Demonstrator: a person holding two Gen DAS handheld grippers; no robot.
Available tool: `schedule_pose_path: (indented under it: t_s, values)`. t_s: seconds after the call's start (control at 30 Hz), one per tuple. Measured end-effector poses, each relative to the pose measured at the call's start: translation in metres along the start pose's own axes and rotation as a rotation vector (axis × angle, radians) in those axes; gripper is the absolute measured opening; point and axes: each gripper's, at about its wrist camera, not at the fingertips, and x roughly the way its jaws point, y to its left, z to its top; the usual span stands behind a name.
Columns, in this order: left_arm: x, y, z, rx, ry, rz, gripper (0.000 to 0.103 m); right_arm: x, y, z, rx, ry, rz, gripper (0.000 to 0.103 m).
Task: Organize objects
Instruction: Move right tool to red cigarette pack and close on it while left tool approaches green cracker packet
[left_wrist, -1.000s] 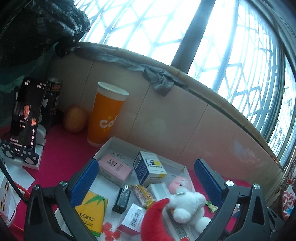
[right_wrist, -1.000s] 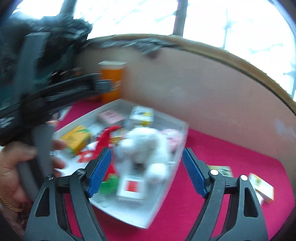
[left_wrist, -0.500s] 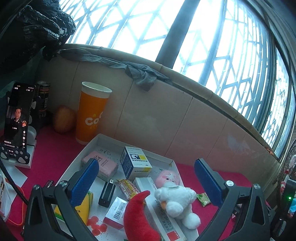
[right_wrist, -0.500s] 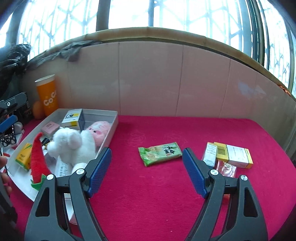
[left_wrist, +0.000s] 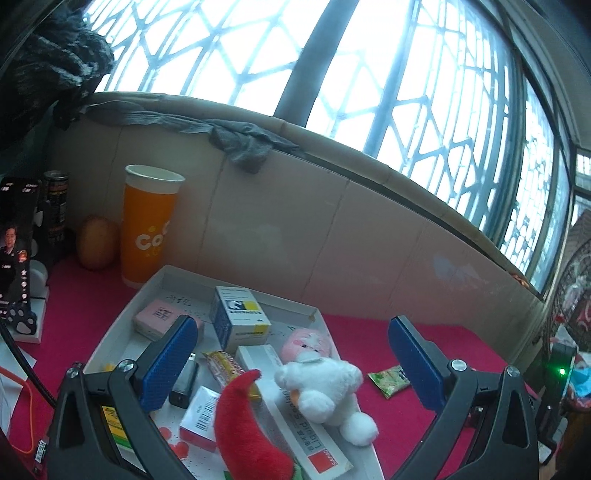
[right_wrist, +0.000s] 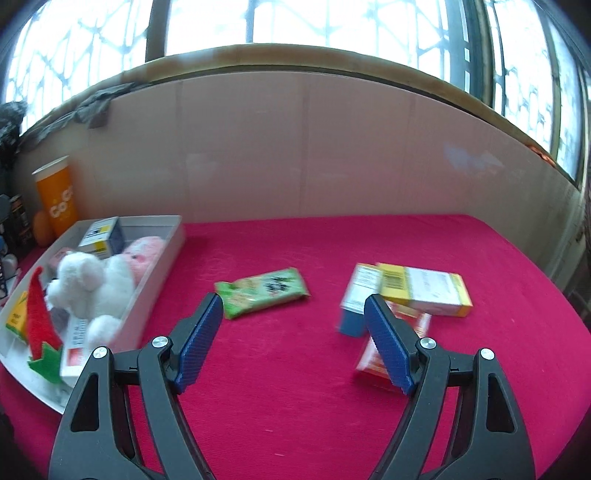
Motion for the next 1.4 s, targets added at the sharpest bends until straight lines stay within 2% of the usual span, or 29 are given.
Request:
schedule_pose_path:
  t_s: [0.3,0.5,0.7,0.93,1.2,1.4]
  values:
    - [0.006,-0.05,-0.022,0.157,0.059,-0.181,0.103,0.005,-0.06,-0.012,0.079,0.059,-0.112,0.08]
    - [0.011,-0.075,-0.039,0.157,0.141,-0.325,0.103,0.007,-0.103,-0.023,0.145,0.091,-0.207,0.08]
    - [0.015,-0.082,-0.047,0.187,0.174,-0.331,0.103,0.006,-0.136,-0.026,0.203,0.095,-0.27,0.08]
    - [0.017,-0.081,-0.046,0.182,0.176,-0.318,0.103,0.012,-0.152,-0.03,0.271,0.14,-0.253,0.08]
    - [0.019,-0.055,-0.036,0.058,0.138,-0.263,0.103,0.021,-0.16,-0.034,0.324,0.189,-0.222,0.08]
    - [0.029,-0.051,-0.042,0.052,0.168,-0.234,0.103,0.031,-0.161,-0.037,0.327,0.237,-0.167,0.08]
